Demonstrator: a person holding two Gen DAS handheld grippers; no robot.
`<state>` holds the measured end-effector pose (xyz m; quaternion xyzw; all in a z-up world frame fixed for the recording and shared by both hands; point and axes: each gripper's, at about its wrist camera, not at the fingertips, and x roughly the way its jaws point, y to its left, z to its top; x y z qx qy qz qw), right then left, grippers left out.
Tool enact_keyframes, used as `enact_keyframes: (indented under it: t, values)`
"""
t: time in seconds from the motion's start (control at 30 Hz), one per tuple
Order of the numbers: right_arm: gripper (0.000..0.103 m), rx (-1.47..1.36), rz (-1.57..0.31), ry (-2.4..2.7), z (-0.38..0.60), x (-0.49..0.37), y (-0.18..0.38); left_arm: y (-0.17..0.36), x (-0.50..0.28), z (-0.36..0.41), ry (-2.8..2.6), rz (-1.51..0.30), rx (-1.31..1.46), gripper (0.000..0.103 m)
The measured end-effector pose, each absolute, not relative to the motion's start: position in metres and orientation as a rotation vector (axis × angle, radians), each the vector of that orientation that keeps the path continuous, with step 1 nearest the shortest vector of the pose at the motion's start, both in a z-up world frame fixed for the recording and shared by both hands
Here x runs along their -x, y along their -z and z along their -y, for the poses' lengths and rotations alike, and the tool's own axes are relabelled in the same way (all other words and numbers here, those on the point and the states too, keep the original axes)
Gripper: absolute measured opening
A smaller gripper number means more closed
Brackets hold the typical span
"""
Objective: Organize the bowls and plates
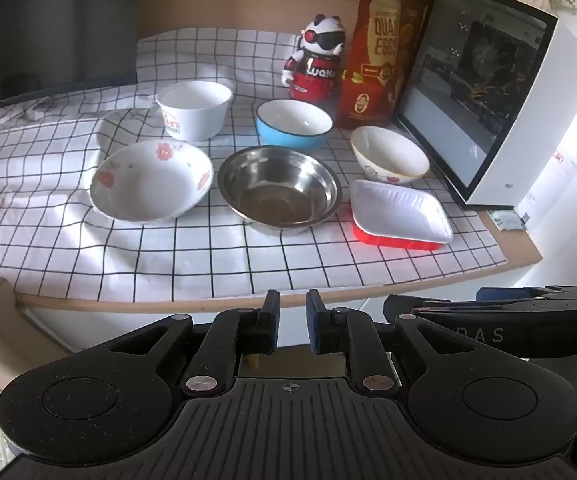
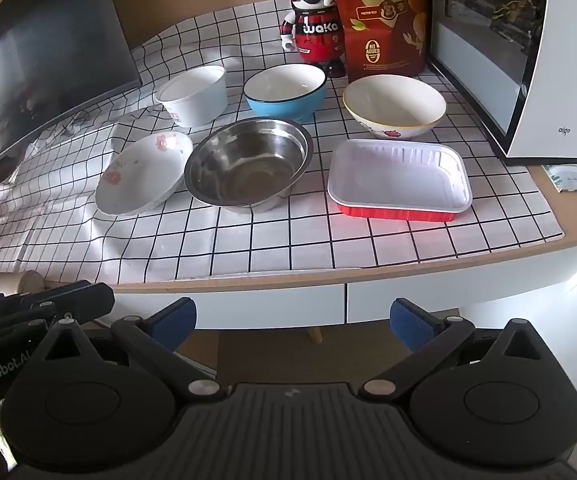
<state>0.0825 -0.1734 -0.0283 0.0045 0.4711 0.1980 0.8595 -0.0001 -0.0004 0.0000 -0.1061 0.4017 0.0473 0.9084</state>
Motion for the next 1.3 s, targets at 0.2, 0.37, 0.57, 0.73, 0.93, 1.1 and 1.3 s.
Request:
enact_keyframes:
  t: [0.2,0.37,0.57,0.73,0.93,1.1,1.3]
  values:
    - [0.103,-0.012,-0.991,-0.415,0.1737,-0.0836,0.0285,0.0008,-0.0009,0.0016,-0.101,-0.833,0.222,0.018]
    - [0.103,-0.011,-0.995,-0.416,0.1734,-0.0839,0.0296,0.0031,-0.0017,0.0018,-0.1,-0.836,0.225,0.018]
    - [0.103,-0.012,-0.997,-0.414,0.1724,-0.0848,0.0307,0.0052,-0.0033,0.001,-0.102,-0.83,0.224,0.018]
    - [0.103,-0.014,-0.998,-0.415,0.1724,-0.0845,0.0308,0.0051,-0.0039,0.0011,-0.099,-0.835,0.229,0.018]
    - [0.103,-0.013,-1.001,-0.413,0.1715,-0.0841,0.0306,0.0044,-0.0037,0.0004,-0.099,-0.833,0.226,0.018]
    - [0.103,-0.014,-1.001,-0.414,0.1709,-0.0836,0.031,0.0045,-0.0039,0.0005,-0.098,-0.832,0.226,0.018]
    - [0.103,-0.015,-1.0,-0.412,0.1708,-0.0836,0.031,0.0044,-0.0037,-0.0001,-0.099,-0.829,0.221,0.018]
